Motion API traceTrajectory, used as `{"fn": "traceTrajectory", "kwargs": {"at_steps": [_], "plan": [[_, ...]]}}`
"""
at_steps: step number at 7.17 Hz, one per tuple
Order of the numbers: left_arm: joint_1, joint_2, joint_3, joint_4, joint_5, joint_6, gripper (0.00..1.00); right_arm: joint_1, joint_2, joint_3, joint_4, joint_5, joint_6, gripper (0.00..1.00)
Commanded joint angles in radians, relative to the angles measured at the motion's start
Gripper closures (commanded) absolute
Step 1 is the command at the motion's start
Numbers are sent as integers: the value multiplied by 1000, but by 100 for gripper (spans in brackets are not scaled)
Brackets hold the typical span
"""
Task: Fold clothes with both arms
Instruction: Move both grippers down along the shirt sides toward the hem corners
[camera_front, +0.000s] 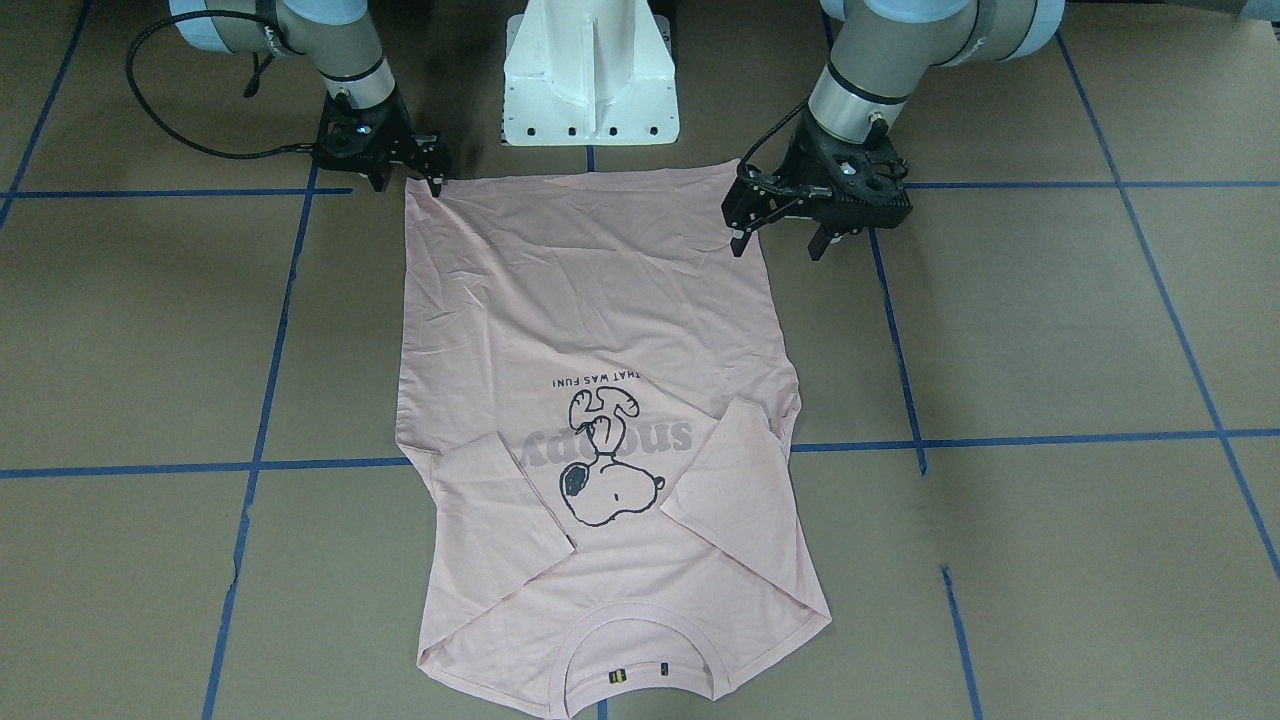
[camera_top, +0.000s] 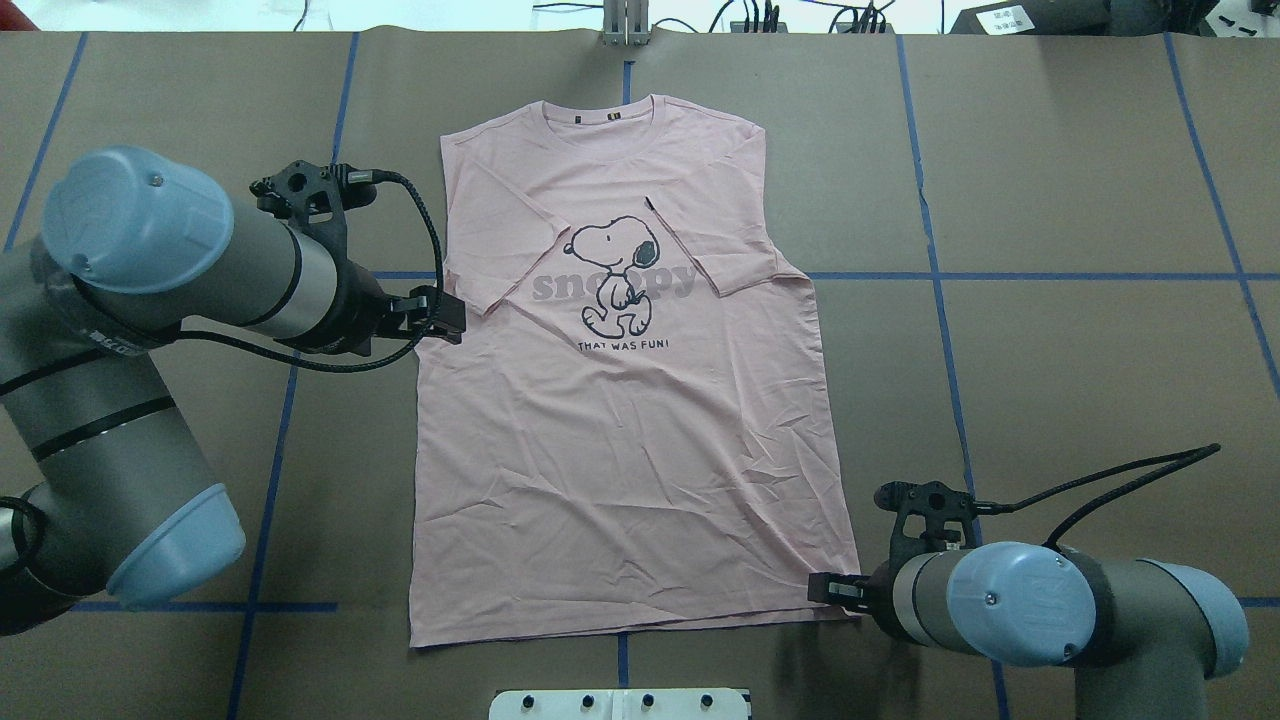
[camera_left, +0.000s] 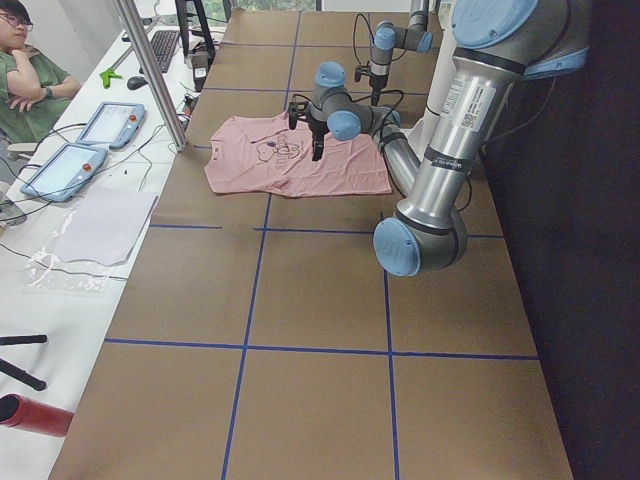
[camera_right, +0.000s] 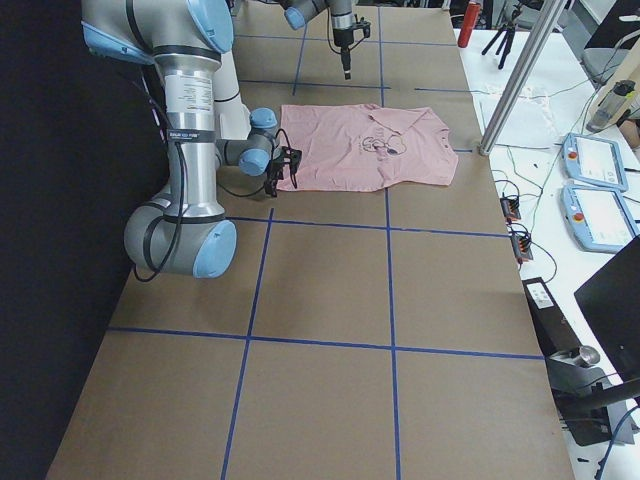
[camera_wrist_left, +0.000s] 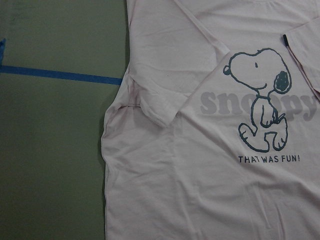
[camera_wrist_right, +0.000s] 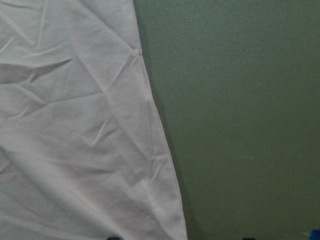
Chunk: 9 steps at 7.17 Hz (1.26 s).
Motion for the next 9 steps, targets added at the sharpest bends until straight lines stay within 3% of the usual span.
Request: {"fn": "traceTrajectory", "kwargs": {"at_steps": [1,3,7,9], "plan": [[0,0,0,-1,0,0,0,1,0,1,0,2,0,47],[0,0,0,0,0,0,0,1,2,2,0,35,0,96],[5,-3,0,0,0,-21,0,4,5,18,0,26,2,100],[99,46,-32,-1,8,-226,0,34,3,33,0,33,0,100]]}}
